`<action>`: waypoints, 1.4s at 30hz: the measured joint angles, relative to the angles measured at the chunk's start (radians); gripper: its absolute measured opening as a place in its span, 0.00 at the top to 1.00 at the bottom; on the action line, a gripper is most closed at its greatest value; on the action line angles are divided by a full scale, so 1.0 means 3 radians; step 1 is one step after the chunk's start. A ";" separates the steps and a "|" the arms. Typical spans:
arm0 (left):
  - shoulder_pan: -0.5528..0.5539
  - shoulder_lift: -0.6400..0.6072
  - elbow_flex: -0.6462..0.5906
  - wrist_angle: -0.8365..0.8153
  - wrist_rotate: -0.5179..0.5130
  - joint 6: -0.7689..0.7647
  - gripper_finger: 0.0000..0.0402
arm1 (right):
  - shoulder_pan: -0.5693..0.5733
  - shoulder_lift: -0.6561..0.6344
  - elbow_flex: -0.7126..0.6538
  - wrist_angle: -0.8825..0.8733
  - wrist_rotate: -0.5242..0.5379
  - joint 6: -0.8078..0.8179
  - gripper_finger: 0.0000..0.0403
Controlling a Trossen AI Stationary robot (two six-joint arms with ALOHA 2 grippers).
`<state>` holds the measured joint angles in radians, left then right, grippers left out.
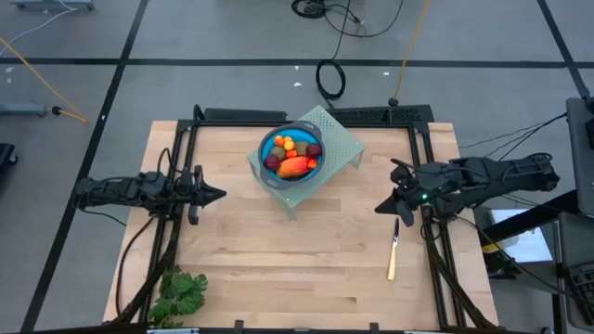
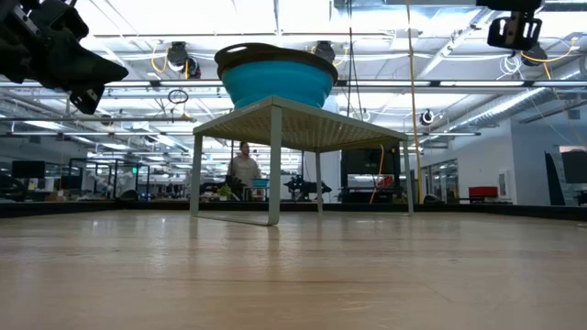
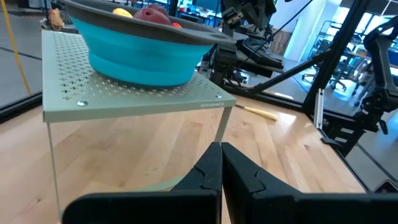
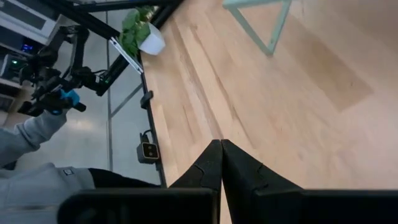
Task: Pick & Place Fruit
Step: Put the yellow table knife on the shelf to the right of the blue strainer bowl
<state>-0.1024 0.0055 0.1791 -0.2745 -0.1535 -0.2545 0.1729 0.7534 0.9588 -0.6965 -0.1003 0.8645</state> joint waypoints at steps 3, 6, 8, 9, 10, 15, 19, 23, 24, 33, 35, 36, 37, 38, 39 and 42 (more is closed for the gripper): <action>0.0000 0.0000 0.0000 0.0001 0.0001 0.0038 1.00 | 0.0059 0.0034 0.0000 -0.0049 -0.0001 0.0147 1.00; 0.0000 0.0000 0.0000 0.0003 0.0004 0.0049 1.00 | 0.0124 0.0086 0.0000 -0.0138 -0.0001 0.0329 1.00; 0.0000 0.0000 0.0000 0.0003 0.0035 0.0057 1.00 | 0.0175 0.0137 0.0000 -0.0208 0.0004 0.0452 1.00; 0.0000 0.0000 0.0000 0.0003 0.0053 0.0055 1.00 | 0.0203 0.0172 0.0000 -0.0247 0.0020 0.0524 1.00; 0.0000 0.0000 0.0000 0.0003 0.0066 0.0055 1.00 | 0.0235 0.0214 0.0000 -0.0279 0.0053 0.0595 1.00; 0.0000 0.0001 0.0000 0.0006 0.0080 0.0055 1.00 | 0.0412 0.0429 0.0000 -0.0389 0.0072 0.0939 1.00; 0.0000 0.0001 0.0000 0.0009 0.0081 0.0063 1.00 | 0.0582 0.0599 0.0000 -0.0486 0.0070 0.1305 1.00; 0.0000 0.0001 0.0000 0.0010 0.0081 0.0094 1.00 | 0.0758 0.0754 0.0000 -0.0616 0.0069 0.1655 1.00; 0.0000 0.0001 0.0000 0.0010 0.0081 0.0103 1.00 | 0.0798 0.0783 0.0000 -0.0636 0.0068 0.1736 1.00; 0.0000 0.0003 0.0000 0.0010 0.0082 0.0143 1.00 | 0.1186 0.1007 0.0000 -0.0791 0.0062 0.2635 1.00; 0.0000 0.0003 0.0000 0.0010 0.0082 0.0143 1.00 | 0.1265 0.1055 0.0000 -0.0799 0.0064 0.2816 1.00; 0.0000 0.0003 0.0000 0.0010 0.0082 0.0142 1.00 | 0.1306 0.1080 0.0000 -0.0799 0.0064 0.2917 1.00; 0.0000 0.0003 0.0000 0.0010 0.0082 0.0142 1.00 | 0.1342 0.1103 0.0000 -0.0798 0.0063 0.3015 1.00; 0.0000 0.0003 0.0000 0.0010 0.0082 0.0143 1.00 | 0.1382 0.1126 0.0000 -0.0798 0.0064 0.3114 1.00; 0.0000 0.0003 0.0000 0.0010 0.0083 0.0143 1.00 | 0.1421 0.1149 0.0000 -0.0798 0.0063 0.3204 1.00; 0.0000 0.0003 0.0000 0.0009 0.0086 0.0143 1.00 | 0.1537 0.1218 0.0000 -0.0795 0.0059 0.3479 1.00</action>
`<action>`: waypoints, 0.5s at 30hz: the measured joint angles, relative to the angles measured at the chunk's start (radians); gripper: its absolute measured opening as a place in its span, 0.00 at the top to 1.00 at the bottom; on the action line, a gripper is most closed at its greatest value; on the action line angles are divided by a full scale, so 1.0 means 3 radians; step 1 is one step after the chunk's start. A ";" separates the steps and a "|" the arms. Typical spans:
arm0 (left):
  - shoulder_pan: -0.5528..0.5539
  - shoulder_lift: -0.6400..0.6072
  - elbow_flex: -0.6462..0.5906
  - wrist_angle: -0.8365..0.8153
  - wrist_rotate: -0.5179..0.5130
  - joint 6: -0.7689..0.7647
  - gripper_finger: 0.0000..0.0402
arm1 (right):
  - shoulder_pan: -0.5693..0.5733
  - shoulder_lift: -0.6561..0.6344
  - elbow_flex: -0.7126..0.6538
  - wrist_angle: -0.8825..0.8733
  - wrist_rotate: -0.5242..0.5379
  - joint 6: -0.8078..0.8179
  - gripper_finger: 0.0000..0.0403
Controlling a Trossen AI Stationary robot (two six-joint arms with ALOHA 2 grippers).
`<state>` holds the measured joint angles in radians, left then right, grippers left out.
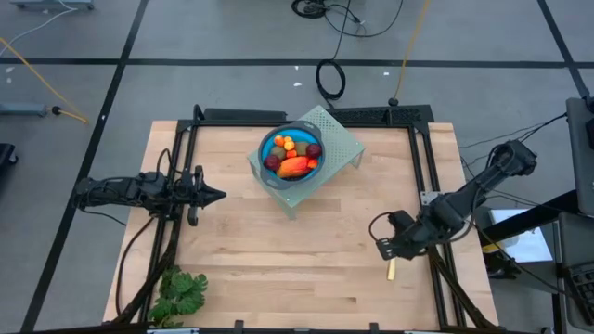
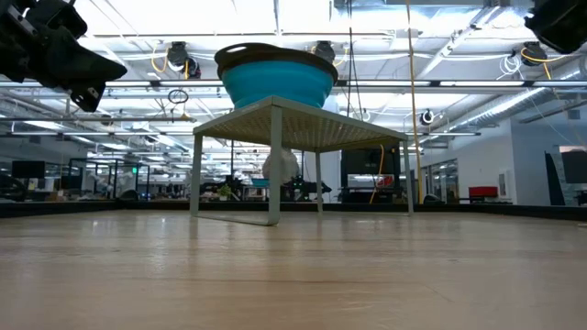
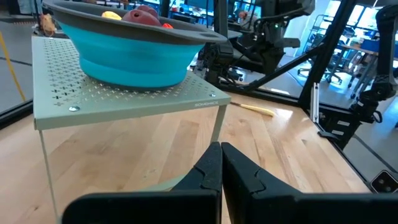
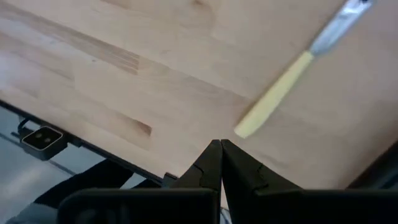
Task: Pick & Place Fruit
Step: Put the yellow table knife on the shelf to the right of the blue strainer bowl
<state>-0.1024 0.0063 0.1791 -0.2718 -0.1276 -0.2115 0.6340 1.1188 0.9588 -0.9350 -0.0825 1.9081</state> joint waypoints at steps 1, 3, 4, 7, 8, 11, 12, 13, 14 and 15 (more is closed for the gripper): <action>0.0000 0.0000 0.0000 0.0000 0.0000 0.0000 1.00 | 0.0038 0.0018 0.0000 0.0005 0.0000 0.0090 1.00; 0.0000 0.0000 0.0000 0.0000 0.0000 -0.0001 1.00 | 0.0110 0.0052 0.0000 0.0009 0.0000 0.0266 1.00; 0.0000 0.0000 0.0000 0.0000 0.0000 -0.0001 1.00 | 0.0144 0.0070 0.0000 0.0008 0.0000 0.0359 1.00; 0.0000 0.0000 0.0000 0.0000 0.0000 -0.0001 1.00 | 0.0244 0.0118 0.0000 0.0008 0.0000 0.0613 1.00; 0.0000 0.0000 0.0000 0.0000 0.0000 -0.0001 1.00 | 0.0272 0.0132 0.0000 0.0007 0.0000 0.0700 1.00; 0.0000 0.0000 0.0000 -0.0001 0.0000 -0.0001 1.00 | 0.0351 0.0169 0.0000 0.0004 0.0000 0.0933 1.00; 0.0000 0.0000 0.0000 0.0000 0.0000 -0.0001 1.00 | 0.0371 0.0180 0.0000 -0.0003 0.0003 0.0997 1.00; 0.0000 0.0000 0.0000 -0.0001 0.0000 -0.0001 1.00 | 0.0388 0.0193 0.0000 -0.0011 0.0003 0.1063 1.00; 0.0000 0.0000 0.0000 0.0000 0.0000 -0.0001 1.00 | 0.0403 0.0202 -0.0001 -0.0026 0.0004 0.1132 1.00; 0.0000 0.0000 0.0000 -0.0001 0.0000 -0.0001 1.00 | 0.0416 0.0211 -0.0001 -0.0053 0.0005 0.1200 1.00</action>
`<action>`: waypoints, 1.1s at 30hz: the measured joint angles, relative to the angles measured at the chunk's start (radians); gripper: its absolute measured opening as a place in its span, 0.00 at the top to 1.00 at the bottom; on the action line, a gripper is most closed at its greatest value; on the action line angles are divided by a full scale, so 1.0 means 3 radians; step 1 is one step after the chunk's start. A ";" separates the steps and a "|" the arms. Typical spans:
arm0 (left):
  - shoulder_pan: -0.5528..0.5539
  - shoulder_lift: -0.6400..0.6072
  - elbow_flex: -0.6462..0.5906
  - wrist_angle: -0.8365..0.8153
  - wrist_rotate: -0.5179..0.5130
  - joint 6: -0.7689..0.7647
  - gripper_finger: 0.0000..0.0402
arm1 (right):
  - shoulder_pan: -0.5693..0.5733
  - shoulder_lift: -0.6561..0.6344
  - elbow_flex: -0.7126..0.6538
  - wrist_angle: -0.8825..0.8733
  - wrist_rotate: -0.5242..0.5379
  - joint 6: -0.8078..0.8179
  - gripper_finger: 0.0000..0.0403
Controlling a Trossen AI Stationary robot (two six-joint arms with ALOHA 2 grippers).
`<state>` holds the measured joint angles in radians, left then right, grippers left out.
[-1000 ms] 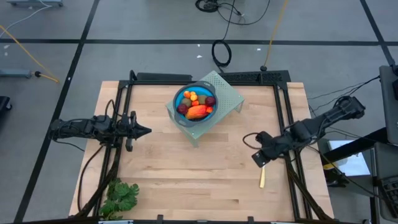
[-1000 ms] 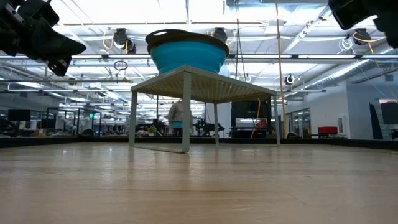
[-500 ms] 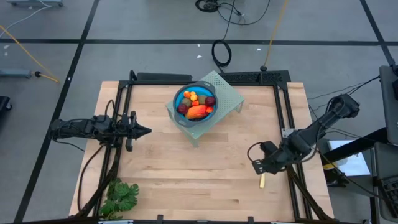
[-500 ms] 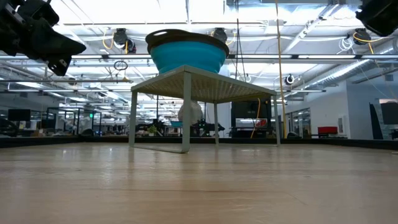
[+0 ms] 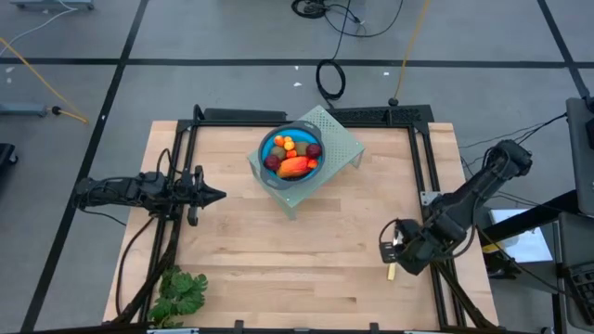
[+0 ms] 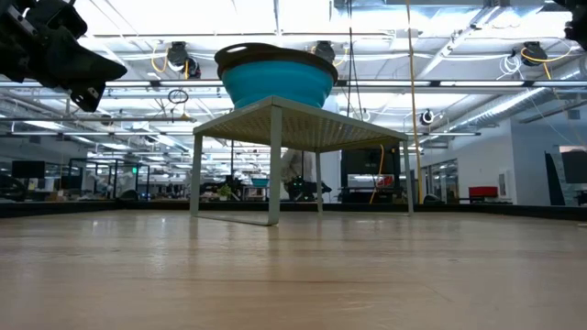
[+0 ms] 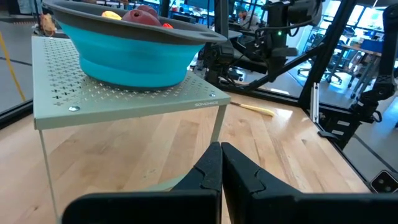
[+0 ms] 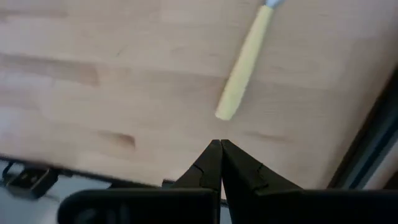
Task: Pick & Place Fruit
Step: Put the yellow table knife on the shelf to the right of the blue strainer bowl
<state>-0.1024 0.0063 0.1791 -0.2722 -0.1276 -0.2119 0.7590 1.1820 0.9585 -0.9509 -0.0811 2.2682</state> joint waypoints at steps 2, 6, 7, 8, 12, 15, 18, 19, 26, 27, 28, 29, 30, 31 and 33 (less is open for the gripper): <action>0.0000 0.0000 0.0000 0.0000 0.0000 0.0000 1.00 | 0.0019 0.0023 0.0000 -0.0074 -0.0004 0.0148 1.00; 0.0000 0.0000 0.0000 0.0000 0.0000 -0.0001 1.00 | 0.0039 0.0030 -0.0001 -0.0116 -0.0005 0.0265 1.00; 0.0000 0.0000 0.0000 0.0000 0.0000 -0.0001 1.00 | 0.0039 0.0030 -0.0001 -0.0115 -0.0006 0.0263 1.00; 0.0000 0.0000 0.0001 0.0000 0.0000 -0.0001 1.00 | 0.0039 0.0028 -0.0001 -0.0115 -0.0006 0.0258 1.00; 0.0000 0.0000 0.0001 0.0000 0.0000 -0.0001 1.00 | 0.0039 0.0014 -0.0001 -0.0096 -0.0005 0.0228 1.00; 0.0000 0.0000 0.0001 0.0002 0.0000 -0.0018 1.00 | 0.0041 0.0014 -0.0001 -0.0089 -0.0005 0.0219 1.00; 0.0000 0.0000 0.0001 0.0045 0.0000 -0.0032 1.00 | 0.0052 0.0014 -0.0001 -0.0091 -0.0005 0.0199 1.00; 0.0000 0.0000 0.0001 0.0052 0.0000 -0.0034 1.00 | 0.0052 0.0014 -0.0001 -0.0091 -0.0005 0.0196 1.00; 0.0000 0.0000 0.0001 0.0052 0.0000 -0.0037 1.00 | 0.0052 0.0013 -0.0001 -0.0098 -0.0005 0.0153 0.96; 0.0000 0.0000 0.0001 0.0051 0.0000 -0.0037 1.00 | 0.0052 0.0013 -0.0001 -0.0098 -0.0005 0.0143 0.95; 0.0000 0.0000 0.0001 0.0052 0.0000 -0.0038 1.00 | 0.0052 0.0013 -0.0001 -0.0098 -0.0006 0.0141 0.94; 0.0000 0.0000 0.0001 0.0052 -0.0001 -0.0039 1.00 | 0.0052 0.0013 -0.0001 -0.0098 -0.0006 0.0141 0.93; 0.0000 0.0000 0.0001 0.0052 -0.0001 -0.0039 1.00 | 0.0052 0.0013 -0.0001 -0.0096 -0.0005 0.0139 0.91; 0.0000 0.0000 0.0001 0.0052 -0.0001 -0.0039 1.00 | 0.0052 0.0013 -0.0001 -0.0096 -0.0005 0.0139 0.90; 0.0000 0.0000 0.0001 0.0052 -0.0001 -0.0047 1.00 | 0.0052 0.0013 -0.0001 -0.0096 -0.0002 0.0136 0.87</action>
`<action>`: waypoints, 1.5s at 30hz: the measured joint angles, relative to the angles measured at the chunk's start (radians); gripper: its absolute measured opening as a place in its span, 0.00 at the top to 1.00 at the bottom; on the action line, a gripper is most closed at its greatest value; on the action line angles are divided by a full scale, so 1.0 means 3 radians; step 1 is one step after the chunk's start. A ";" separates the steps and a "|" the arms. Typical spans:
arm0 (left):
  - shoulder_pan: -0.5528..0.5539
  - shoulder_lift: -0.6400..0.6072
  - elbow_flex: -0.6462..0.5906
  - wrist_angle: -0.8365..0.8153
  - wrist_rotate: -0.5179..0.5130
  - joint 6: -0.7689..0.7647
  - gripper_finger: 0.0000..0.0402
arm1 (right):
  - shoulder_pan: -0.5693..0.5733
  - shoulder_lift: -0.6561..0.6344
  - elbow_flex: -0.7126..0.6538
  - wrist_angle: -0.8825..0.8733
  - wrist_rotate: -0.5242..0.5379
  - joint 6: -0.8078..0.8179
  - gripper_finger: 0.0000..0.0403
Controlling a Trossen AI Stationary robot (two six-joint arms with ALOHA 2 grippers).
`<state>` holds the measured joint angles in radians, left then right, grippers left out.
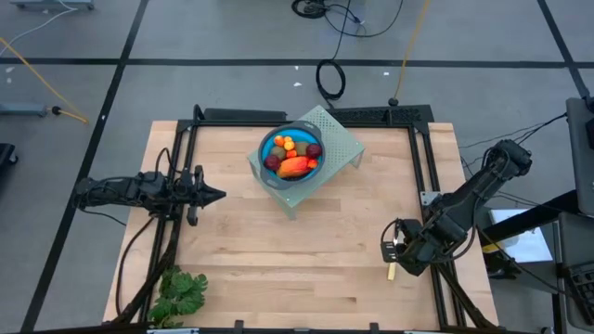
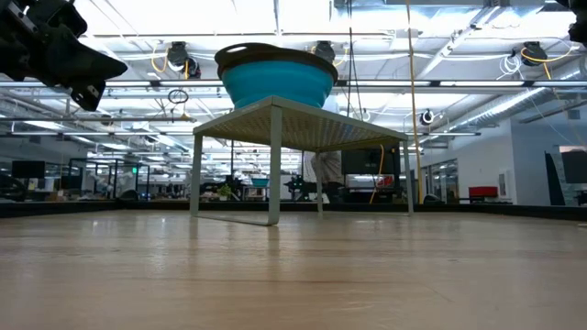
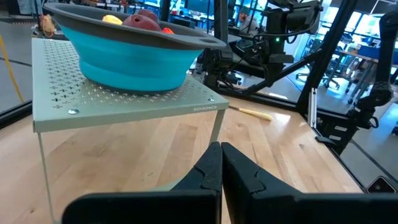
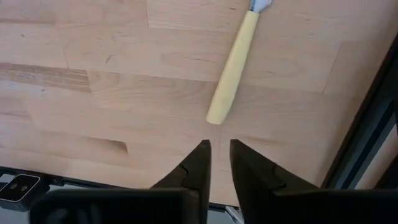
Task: Pick & Place Fruit
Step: Put the yellow table knife on the shelf to the right of the blue strainer bowl
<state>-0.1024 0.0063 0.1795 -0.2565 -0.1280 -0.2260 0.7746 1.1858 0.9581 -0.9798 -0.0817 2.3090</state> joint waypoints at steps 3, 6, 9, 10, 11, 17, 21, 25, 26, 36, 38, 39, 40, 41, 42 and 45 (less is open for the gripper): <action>0.0000 0.0000 0.0000 0.0000 0.0000 0.0000 1.00 | 0.0000 0.0000 0.0000 0.0002 0.0010 -0.0018 0.82; 0.0000 0.0000 0.0000 0.0000 0.0000 0.0000 1.00 | -0.0001 0.0000 0.0000 0.0005 0.0012 -0.0019 0.78; 0.0000 0.0000 0.0000 0.0000 0.0000 0.0000 1.00 | -0.0001 0.0000 0.0000 0.0008 0.0017 -0.0028 0.74; 0.0000 0.0000 0.0000 0.0000 0.0000 0.0000 1.00 | -0.0001 0.0000 0.0000 0.0008 0.0022 -0.0036 0.73; 0.0000 0.0000 0.0000 0.0000 0.0000 0.0000 1.00 | -0.0001 0.0000 0.0000 0.0008 0.0022 -0.0045 0.72; 0.0000 0.0000 0.0000 0.0000 0.0000 0.0002 1.00 | -0.0001 0.0000 0.0000 0.0004 0.0014 -0.0144 0.68; 0.0000 0.0000 0.0000 0.0000 -0.0001 0.0003 0.99 | -0.0001 0.0000 0.0000 0.0008 0.0011 -0.0149 0.70; 0.0000 0.0000 0.0000 -0.0001 -0.0003 0.0004 1.00 | -0.0001 0.0000 0.0000 0.0010 0.0011 -0.0238 0.72; 0.0000 0.0000 0.0000 0.0000 -0.0003 0.0004 0.99 | -0.0001 0.0000 0.0000 0.0023 0.0010 -0.0258 0.72; 0.0000 0.0000 0.0000 -0.0001 -0.0011 0.0015 1.00 | -0.0001 0.0000 -0.0001 0.0340 0.0007 -0.0517 0.73; 0.0000 0.0000 0.0000 -0.0001 -0.0011 0.0013 0.99 | -0.0001 0.0000 -0.0001 0.0317 0.0000 -0.0465 0.74; 0.0000 0.0000 0.0000 -0.0001 -0.0011 0.0013 0.99 | 0.0002 0.0000 -0.0001 0.0308 0.0002 -0.0415 0.74; 0.0000 0.0000 0.0000 -0.0001 -0.0011 0.0013 0.98 | 0.0005 0.0000 -0.0001 0.0284 0.0007 -0.0350 0.74; 0.0000 0.0000 0.0000 -0.0001 -0.0011 0.0011 0.98 | 0.0006 0.0000 -0.0001 0.0242 0.0008 -0.0282 0.75; 0.0000 0.0000 0.0000 -0.0001 -0.0011 0.0011 0.98 | 0.0006 0.0006 -0.0001 0.0195 0.0007 -0.0213 0.75; 0.0000 0.0000 0.0000 -0.0001 -0.0013 0.0011 0.99 | 0.0008 0.0038 -0.0002 0.0068 0.0007 -0.0017 0.75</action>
<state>-0.1024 0.0063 0.1795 -0.2569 -0.1318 -0.2228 0.7769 1.1974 0.9574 -0.9595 -0.0795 2.3040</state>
